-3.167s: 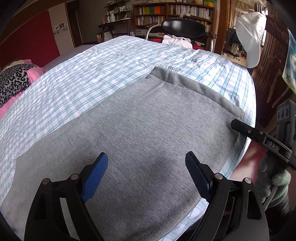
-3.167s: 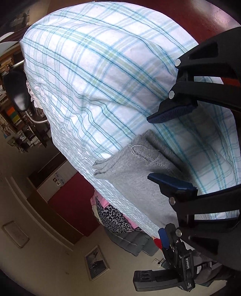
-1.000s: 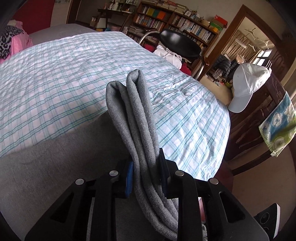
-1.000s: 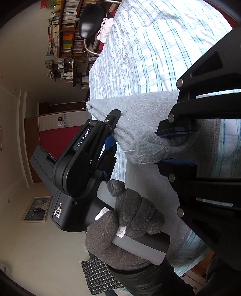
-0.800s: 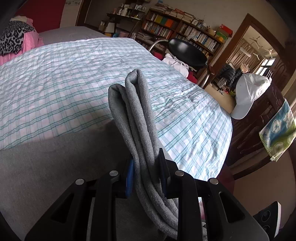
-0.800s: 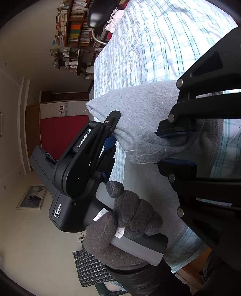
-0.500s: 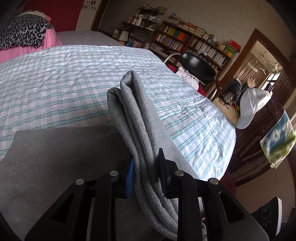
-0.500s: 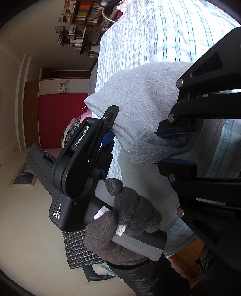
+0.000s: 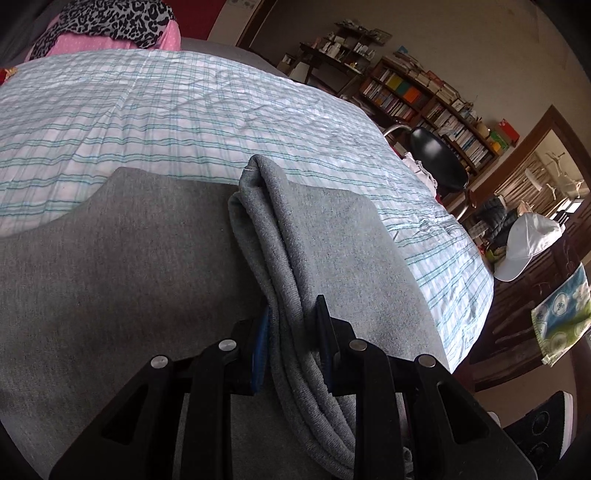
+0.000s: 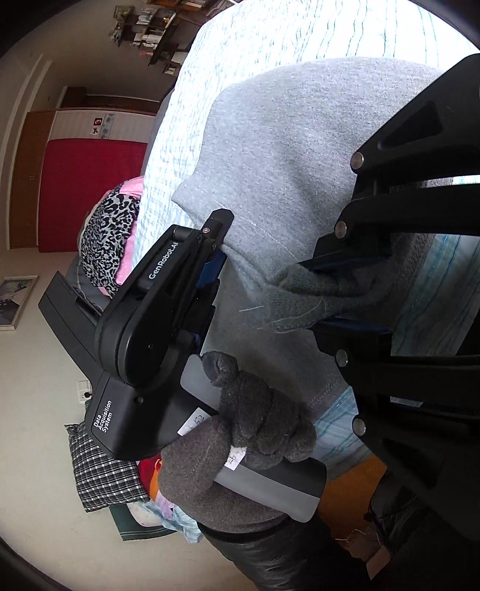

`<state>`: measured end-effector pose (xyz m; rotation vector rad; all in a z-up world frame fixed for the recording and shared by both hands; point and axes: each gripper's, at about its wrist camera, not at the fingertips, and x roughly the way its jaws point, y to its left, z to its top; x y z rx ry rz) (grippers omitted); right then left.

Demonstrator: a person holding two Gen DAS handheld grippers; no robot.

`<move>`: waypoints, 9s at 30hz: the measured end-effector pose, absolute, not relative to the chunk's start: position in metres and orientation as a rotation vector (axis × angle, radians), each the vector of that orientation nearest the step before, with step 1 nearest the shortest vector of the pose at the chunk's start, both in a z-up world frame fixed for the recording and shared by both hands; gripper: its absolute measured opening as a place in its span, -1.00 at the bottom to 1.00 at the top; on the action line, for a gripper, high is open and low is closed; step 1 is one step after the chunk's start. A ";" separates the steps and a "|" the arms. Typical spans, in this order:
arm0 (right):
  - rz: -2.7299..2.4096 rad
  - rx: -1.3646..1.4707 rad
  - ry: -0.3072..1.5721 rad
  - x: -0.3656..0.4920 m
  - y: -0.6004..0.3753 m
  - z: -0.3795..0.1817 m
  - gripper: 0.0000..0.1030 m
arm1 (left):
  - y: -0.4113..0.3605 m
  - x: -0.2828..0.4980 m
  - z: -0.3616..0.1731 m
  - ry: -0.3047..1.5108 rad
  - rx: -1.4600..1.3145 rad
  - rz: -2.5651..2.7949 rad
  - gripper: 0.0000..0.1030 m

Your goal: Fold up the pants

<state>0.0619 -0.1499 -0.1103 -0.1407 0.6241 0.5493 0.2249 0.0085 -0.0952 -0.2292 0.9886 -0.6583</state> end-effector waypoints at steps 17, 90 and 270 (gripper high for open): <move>0.344 0.046 0.555 0.008 -0.272 -0.082 0.03 | 0.002 0.193 -0.062 0.860 -0.093 -0.616 -0.14; 0.437 -0.080 0.913 0.281 -0.142 -0.076 0.28 | 0.001 0.138 -0.107 0.829 -0.091 -0.715 -0.25; 0.307 0.111 0.623 0.088 -0.270 -0.056 0.31 | -0.039 0.107 -0.112 0.689 0.139 -0.556 0.25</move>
